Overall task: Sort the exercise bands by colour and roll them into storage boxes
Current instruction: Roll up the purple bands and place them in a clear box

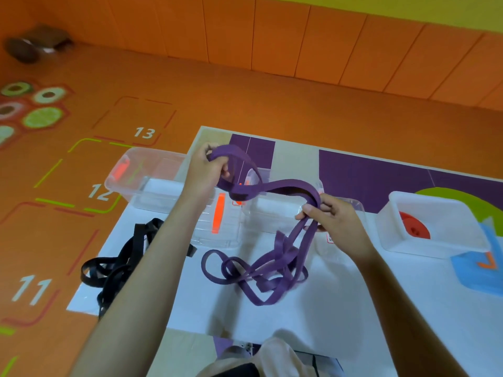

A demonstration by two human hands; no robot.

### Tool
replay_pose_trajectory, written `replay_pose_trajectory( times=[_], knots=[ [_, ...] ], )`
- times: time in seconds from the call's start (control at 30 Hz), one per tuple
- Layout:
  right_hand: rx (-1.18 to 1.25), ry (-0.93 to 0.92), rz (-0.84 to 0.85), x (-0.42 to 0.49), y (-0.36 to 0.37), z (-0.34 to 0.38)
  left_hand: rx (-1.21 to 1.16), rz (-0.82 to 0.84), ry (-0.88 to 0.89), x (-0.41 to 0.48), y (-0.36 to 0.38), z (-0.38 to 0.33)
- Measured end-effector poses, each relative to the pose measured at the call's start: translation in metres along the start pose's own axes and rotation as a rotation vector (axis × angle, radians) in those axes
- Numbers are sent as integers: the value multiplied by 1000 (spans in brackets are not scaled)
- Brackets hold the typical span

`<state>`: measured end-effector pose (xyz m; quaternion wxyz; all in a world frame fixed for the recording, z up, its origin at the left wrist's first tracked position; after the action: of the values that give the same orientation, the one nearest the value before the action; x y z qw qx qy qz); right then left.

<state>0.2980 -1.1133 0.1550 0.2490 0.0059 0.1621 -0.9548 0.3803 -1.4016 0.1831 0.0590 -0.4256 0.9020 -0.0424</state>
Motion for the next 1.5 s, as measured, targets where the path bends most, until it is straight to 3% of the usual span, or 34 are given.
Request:
replay_pose_trajectory(
  times=[0.3, 0.47, 0.63, 0.97, 1.13, 1.27, 1.5],
  knots=[
    [20, 15, -140, -4, -5, -17, 75, 127, -272, -23, 35, 94],
    [98, 39, -209, -11, -13, -15, 498, 230, -448, -31, 36, 158],
    [84, -13, -277, -11, -26, 2, 194, 372, -645, -62, 57, 172],
    [141, -17, -253, -19, -21, 1, 57, 518, -547, -116, 85, 194],
    [165, 34, -208, -24, -13, -5, 310, 660, -323, -129, 106, 214],
    [123, 65, -176, -29, -6, -12, 387, 521, -205, -123, 108, 213],
    [121, 79, -244, -31, -20, -21, 420, 452, -105, -115, 79, 205]
  ],
)
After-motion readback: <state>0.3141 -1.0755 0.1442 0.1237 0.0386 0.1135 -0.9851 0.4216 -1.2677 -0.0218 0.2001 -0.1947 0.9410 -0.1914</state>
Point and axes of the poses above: each hand's wrist, its own x-axis towards the middle knuckle, its own y-axis out of the palm, z = x × y, the point moved 8 cm from there along x, towards the middle knuckle, and after that the axes turned 8 degrees about -z, right-handed, at the moved point
